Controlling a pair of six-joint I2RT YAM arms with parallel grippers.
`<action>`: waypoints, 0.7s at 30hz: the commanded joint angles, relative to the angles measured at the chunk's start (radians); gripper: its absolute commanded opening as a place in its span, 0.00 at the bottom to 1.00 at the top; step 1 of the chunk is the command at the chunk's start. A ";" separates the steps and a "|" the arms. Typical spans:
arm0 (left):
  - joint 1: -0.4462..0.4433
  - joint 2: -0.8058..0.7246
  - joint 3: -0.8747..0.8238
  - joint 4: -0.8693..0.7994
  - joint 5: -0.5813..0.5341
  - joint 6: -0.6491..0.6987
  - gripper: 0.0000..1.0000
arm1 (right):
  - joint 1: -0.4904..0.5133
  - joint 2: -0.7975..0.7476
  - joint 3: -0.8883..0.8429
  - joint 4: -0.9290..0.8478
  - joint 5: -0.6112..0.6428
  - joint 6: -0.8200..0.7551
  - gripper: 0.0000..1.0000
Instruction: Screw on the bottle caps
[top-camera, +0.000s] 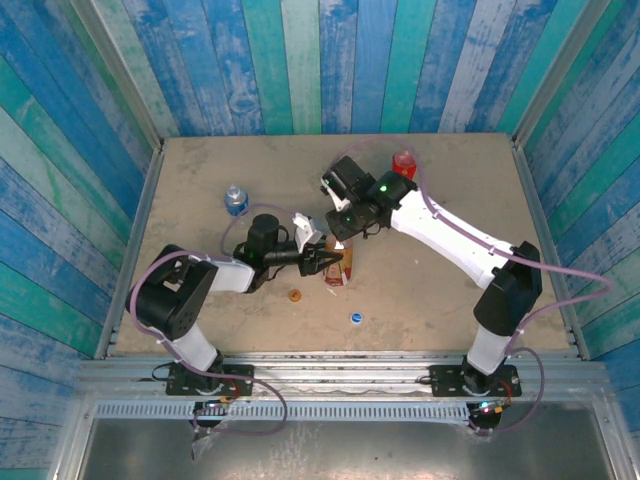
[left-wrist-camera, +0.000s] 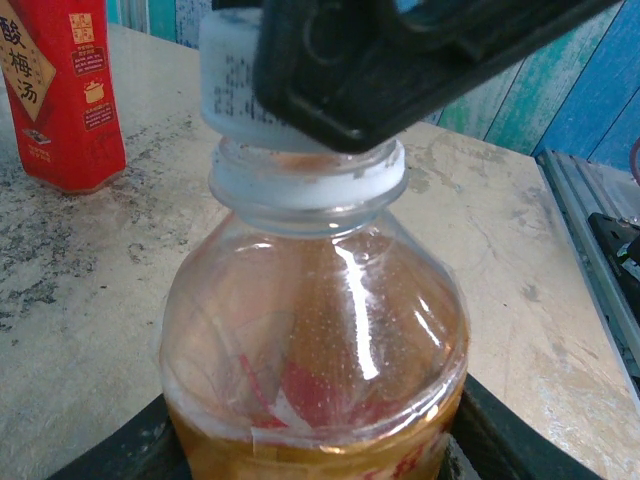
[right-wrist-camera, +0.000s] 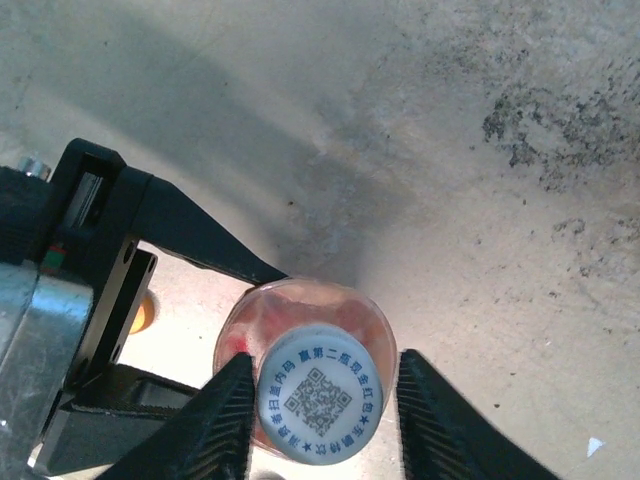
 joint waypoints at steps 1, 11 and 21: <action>-0.005 -0.024 -0.008 -0.110 -0.019 0.013 0.44 | -0.004 0.022 0.026 -0.040 -0.008 0.015 0.32; -0.004 -0.032 -0.014 -0.118 0.062 0.053 0.43 | -0.075 0.000 0.001 -0.038 -0.273 -0.378 0.26; -0.004 -0.042 -0.015 -0.135 0.105 0.081 0.43 | -0.145 0.109 0.081 -0.243 -0.544 -1.013 0.31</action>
